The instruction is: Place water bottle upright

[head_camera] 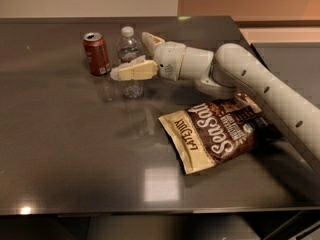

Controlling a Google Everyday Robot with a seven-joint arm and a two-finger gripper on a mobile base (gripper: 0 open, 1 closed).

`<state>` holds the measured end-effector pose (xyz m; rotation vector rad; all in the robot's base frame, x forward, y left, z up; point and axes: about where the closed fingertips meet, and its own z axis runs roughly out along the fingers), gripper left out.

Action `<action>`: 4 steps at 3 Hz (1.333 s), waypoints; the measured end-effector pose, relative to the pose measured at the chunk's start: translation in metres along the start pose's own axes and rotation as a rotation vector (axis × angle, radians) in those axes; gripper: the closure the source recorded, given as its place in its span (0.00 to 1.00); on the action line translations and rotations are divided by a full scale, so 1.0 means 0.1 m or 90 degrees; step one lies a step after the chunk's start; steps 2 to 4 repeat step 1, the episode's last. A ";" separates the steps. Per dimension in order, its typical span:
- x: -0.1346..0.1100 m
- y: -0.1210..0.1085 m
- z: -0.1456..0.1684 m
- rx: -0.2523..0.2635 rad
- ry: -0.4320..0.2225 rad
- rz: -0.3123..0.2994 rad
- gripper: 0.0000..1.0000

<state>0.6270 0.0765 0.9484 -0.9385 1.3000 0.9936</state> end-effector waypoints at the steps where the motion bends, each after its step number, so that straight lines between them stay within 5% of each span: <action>1: 0.00 0.00 0.00 0.000 0.000 0.000 0.00; 4: 0.00 0.00 0.00 0.000 0.000 0.000 0.00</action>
Offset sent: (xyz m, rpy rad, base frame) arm 0.0000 0.0000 0.0000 0.0000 0.0000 0.0000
